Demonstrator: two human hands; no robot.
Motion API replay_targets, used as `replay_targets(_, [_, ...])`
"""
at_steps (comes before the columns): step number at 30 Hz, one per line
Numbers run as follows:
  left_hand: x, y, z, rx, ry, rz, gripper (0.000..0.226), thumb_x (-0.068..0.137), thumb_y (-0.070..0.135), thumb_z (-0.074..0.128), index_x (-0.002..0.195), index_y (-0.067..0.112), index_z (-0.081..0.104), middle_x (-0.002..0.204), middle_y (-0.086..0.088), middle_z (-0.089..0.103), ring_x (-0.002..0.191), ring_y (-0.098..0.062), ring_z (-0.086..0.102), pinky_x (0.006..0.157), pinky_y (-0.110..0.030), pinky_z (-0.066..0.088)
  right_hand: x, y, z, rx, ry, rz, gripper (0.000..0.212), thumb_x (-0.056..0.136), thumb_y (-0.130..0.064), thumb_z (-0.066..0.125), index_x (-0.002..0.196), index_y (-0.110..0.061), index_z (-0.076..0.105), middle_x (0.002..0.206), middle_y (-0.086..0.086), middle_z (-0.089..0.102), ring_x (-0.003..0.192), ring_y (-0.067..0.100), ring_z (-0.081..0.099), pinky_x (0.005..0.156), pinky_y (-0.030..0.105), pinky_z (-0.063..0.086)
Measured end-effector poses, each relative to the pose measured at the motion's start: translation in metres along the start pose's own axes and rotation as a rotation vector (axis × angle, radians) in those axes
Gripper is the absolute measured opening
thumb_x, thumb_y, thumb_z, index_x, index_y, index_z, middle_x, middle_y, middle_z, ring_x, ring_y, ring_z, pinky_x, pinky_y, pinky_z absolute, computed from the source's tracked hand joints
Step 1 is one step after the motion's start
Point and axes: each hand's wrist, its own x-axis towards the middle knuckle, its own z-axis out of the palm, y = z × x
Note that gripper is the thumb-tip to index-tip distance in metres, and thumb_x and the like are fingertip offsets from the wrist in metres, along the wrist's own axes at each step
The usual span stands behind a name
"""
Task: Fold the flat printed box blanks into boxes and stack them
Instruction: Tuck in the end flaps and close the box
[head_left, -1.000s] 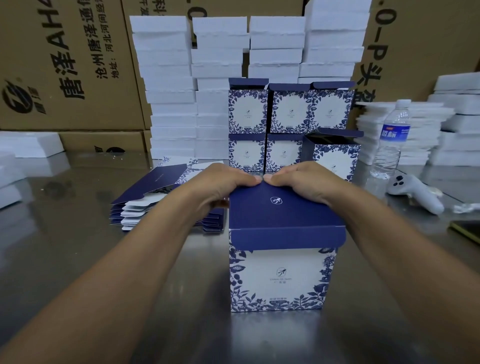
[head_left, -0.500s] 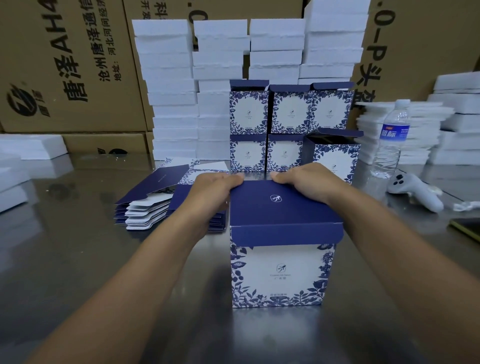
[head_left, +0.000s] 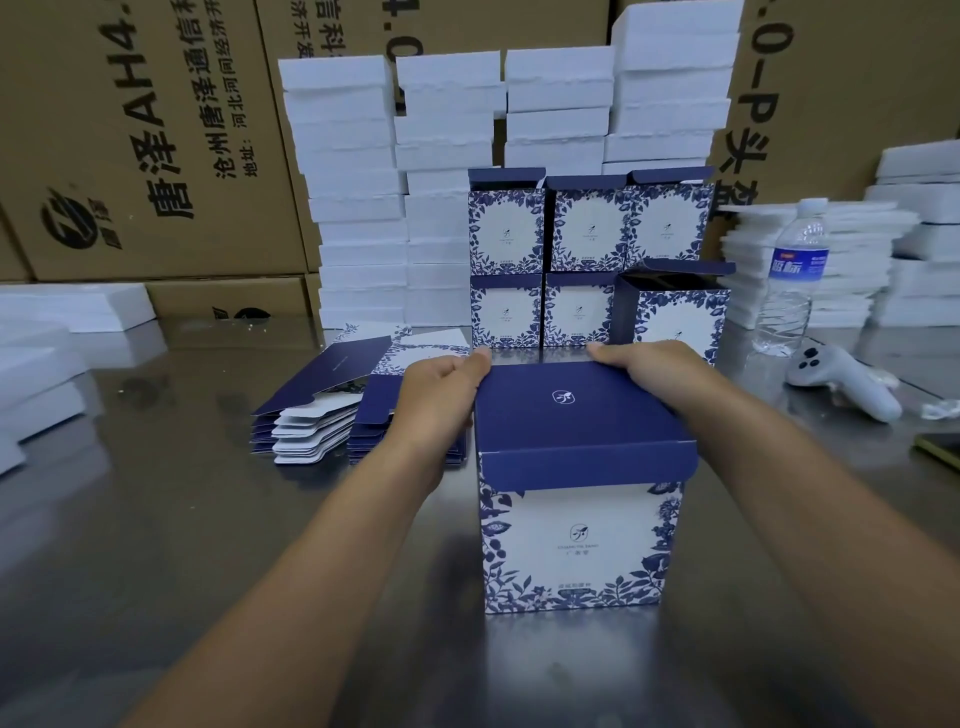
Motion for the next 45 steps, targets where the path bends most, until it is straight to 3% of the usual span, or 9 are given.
replay_targets(9, [-0.001, 0.004, 0.003, 0.031, 0.076, 0.018, 0.032, 0.096, 0.026, 0.053, 0.068, 0.015, 0.042, 0.074, -0.012, 0.042, 0.069, -0.021, 0.039, 0.058, -0.029, 0.028, -0.011, 0.009, 0.000, 0.197, 0.065, 0.004, 0.026, 0.087, -0.027, 0.067, 0.071, -0.009, 0.059, 0.046, 0.002, 0.056, 0.025, 0.008, 0.048, 0.028, 0.009, 0.029])
replay_targets(12, [-0.001, 0.003, 0.002, 0.031, 0.071, 0.013, 0.031, 0.096, 0.027, 0.053, 0.069, 0.014, 0.045, 0.072, -0.011, 0.045, 0.066, -0.019, 0.041, 0.055, -0.027, 0.030, -0.012, 0.014, 0.001, 0.263, 0.070, 0.000, 0.026, 0.088, -0.025, 0.064, 0.088, 0.001, 0.064, 0.041, -0.001, 0.054, 0.025, 0.007, 0.047, 0.027, 0.009, 0.028])
replay_targets(19, [-0.006, 0.008, -0.001, 0.035, 0.110, 0.083, 0.015, 0.087, 0.023, 0.068, 0.080, 0.011, 0.061, 0.085, -0.005, 0.066, 0.078, -0.021, 0.060, 0.073, -0.032, 0.049, -0.012, 0.012, 0.002, 0.199, 0.116, -0.040, 0.043, 0.089, -0.021, 0.064, 0.113, 0.014, 0.057, 0.085, 0.031, 0.066, 0.021, 0.005, 0.042, 0.025, 0.009, 0.024])
replay_targets(24, [-0.038, 0.026, -0.012, 0.404, -0.085, 0.369, 0.009, 0.081, 0.022, 0.072, 0.080, 0.028, 0.066, 0.089, 0.012, 0.067, 0.086, 0.006, 0.058, 0.067, 0.003, 0.035, -0.006, 0.013, 0.000, 0.146, 0.117, -0.080, 0.050, 0.089, -0.022, 0.064, 0.115, 0.018, 0.052, 0.116, 0.033, 0.057, 0.020, 0.004, 0.040, 0.024, 0.010, 0.023])
replay_targets(27, [-0.065, 0.031, -0.012, 0.468, -0.308, 0.456, 0.008, 0.078, 0.034, 0.075, 0.079, 0.030, 0.069, 0.090, 0.017, 0.068, 0.088, 0.008, 0.059, 0.074, 0.000, 0.036, 0.002, 0.013, -0.001, 0.120, 0.115, -0.096, 0.043, 0.088, -0.020, 0.065, 0.099, 0.020, 0.055, 0.087, 0.037, 0.061, 0.019, 0.004, 0.036, 0.024, 0.010, 0.021])
replay_targets(30, [-0.073, 0.024, -0.011, 0.504, -0.307, 0.516, 0.017, 0.071, 0.042, 0.077, 0.083, 0.035, 0.068, 0.098, 0.020, 0.065, 0.100, 0.006, 0.058, 0.083, -0.008, 0.039, 0.010, 0.015, -0.002, 0.047, 0.104, -0.137, 0.035, 0.087, -0.023, 0.067, 0.061, -0.006, 0.048, 0.051, 0.007, 0.047, 0.023, 0.004, 0.037, 0.027, 0.010, 0.024])
replay_targets(32, [-0.069, 0.018, -0.008, 0.442, -0.254, 0.535, 0.012, 0.072, 0.028, 0.080, 0.077, 0.030, 0.069, 0.096, 0.015, 0.068, 0.101, 0.009, 0.058, 0.083, -0.006, 0.039, 0.013, 0.016, -0.005, 0.026, 0.092, -0.199, 0.036, 0.087, -0.023, 0.067, 0.058, -0.013, 0.048, 0.045, -0.002, 0.051, 0.031, 0.001, 0.044, 0.034, 0.010, 0.031])
replay_targets(37, [-0.049, -0.001, 0.001, 0.295, -0.180, 0.559, 0.019, 0.073, 0.014, 0.078, 0.075, 0.028, 0.066, 0.101, 0.011, 0.070, 0.112, 0.009, 0.054, 0.095, -0.014, 0.040, 0.001, 0.017, -0.022, -0.077, 0.040, -0.477, 0.009, 0.086, -0.027, 0.065, 0.080, -0.024, 0.071, 0.090, -0.010, 0.070, 0.083, 0.002, 0.060, 0.070, 0.014, 0.044])
replay_targets(45, [-0.018, -0.010, 0.022, 0.267, -0.128, 0.629, 0.018, 0.079, 0.012, 0.074, 0.078, 0.028, 0.067, 0.099, 0.015, 0.066, 0.110, 0.001, 0.055, 0.095, -0.015, 0.039, -0.014, 0.050, -0.012, -0.292, 0.034, -0.982, 0.007, 0.077, -0.027, 0.068, 0.081, -0.022, 0.068, 0.086, -0.005, 0.068, 0.088, 0.006, 0.062, 0.081, 0.016, 0.045])
